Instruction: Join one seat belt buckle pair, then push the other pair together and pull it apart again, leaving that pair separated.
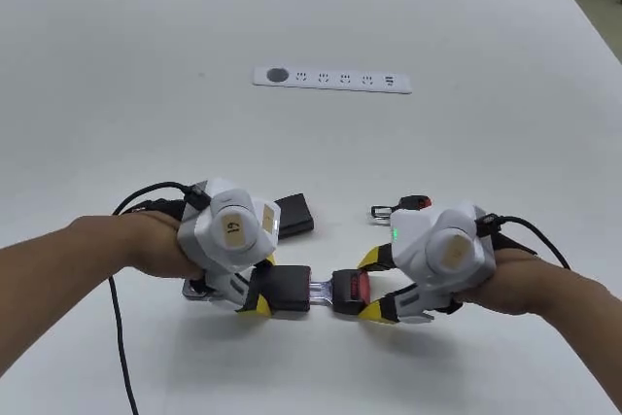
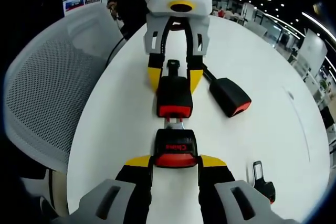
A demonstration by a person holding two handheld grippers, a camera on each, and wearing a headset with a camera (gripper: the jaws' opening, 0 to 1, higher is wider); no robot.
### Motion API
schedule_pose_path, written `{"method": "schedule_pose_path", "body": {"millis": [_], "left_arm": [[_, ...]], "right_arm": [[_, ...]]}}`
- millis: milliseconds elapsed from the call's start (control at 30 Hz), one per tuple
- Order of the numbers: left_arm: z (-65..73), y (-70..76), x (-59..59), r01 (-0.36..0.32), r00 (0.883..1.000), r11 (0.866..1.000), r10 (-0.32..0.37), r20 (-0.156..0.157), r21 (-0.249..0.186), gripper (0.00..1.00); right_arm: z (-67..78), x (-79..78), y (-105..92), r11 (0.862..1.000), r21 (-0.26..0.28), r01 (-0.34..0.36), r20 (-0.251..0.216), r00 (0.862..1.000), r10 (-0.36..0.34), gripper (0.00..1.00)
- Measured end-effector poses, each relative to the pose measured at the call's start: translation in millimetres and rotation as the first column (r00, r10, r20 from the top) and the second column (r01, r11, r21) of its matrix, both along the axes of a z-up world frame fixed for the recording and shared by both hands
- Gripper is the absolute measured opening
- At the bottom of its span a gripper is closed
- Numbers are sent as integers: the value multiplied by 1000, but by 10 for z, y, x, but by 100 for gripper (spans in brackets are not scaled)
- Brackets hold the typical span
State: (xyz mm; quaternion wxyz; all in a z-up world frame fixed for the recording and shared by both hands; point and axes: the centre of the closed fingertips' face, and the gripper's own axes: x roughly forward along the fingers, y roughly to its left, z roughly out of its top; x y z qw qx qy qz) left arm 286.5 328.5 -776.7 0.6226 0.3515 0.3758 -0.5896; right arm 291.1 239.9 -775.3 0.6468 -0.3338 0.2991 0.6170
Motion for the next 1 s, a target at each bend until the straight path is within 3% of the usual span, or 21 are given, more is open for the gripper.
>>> {"method": "schedule_pose_path", "body": {"millis": [1000], "left_arm": [[-56,22,21,0,1000,1000,0,2,15,33]], "right_arm": [[-21,17,60,999,-22,44,-3,999,-44,27]]}}
